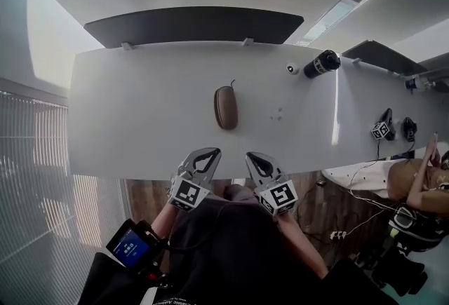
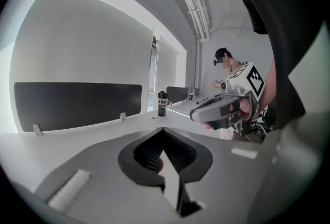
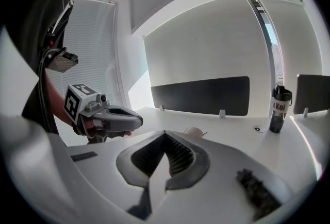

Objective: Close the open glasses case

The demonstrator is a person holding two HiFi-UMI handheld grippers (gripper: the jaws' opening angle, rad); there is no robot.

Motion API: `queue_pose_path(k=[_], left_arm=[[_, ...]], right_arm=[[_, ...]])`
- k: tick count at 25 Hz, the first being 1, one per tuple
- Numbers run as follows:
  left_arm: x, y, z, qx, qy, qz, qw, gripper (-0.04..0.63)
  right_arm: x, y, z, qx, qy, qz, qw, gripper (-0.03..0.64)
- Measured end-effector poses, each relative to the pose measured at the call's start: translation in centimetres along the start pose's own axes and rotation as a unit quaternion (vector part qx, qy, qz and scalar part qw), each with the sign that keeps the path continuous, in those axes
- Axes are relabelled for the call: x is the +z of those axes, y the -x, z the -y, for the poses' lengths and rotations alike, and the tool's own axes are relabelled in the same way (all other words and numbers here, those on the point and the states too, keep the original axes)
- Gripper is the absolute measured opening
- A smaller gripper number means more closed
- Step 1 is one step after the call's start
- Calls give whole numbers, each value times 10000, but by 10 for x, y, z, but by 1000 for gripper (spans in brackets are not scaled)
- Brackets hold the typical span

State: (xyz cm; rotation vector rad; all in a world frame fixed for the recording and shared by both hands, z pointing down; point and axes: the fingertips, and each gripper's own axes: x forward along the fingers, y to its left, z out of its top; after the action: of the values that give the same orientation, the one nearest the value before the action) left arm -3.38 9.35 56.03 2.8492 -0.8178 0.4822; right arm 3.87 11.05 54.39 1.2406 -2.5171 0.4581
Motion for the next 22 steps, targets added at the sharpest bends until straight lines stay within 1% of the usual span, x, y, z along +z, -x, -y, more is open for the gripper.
queue_pose_path(k=[2, 5, 8, 10, 13, 16, 18, 21, 22], left_arm=[[0, 2, 10, 87, -3, 14, 10000, 6], [3, 5, 28, 348, 47, -32, 9994, 6], [9, 12, 55, 608, 251, 2, 9978, 6], [4, 16, 74, 787, 451, 9, 9959, 6], [-1, 25, 105, 1016, 580, -47, 9931, 6], [-12, 38, 132, 1147, 583, -200, 9915, 6], [-16, 46, 147, 1128, 532, -322, 9917, 6], [-13, 52, 152, 1119, 330, -265, 9928, 6], [-13, 53, 152, 1123, 316, -217, 9929, 6]], right_arm=[[-1, 10, -5, 125, 12, 93, 9999, -2], [-6, 30, -9, 355, 79, 168, 9992, -2], [-15, 55, -13, 485, 178, 220, 9984, -2], [-20, 71, -12, 535, 237, 313, 9978, -2], [-27, 91, -10, 635, 205, 495, 9965, -2], [-37, 109, -17, 767, 192, 541, 9954, -2], [-39, 122, -22, 790, 223, 500, 9954, -2], [-44, 135, -27, 705, 244, 498, 9960, -2], [-43, 137, -28, 638, 263, 505, 9963, -2]])
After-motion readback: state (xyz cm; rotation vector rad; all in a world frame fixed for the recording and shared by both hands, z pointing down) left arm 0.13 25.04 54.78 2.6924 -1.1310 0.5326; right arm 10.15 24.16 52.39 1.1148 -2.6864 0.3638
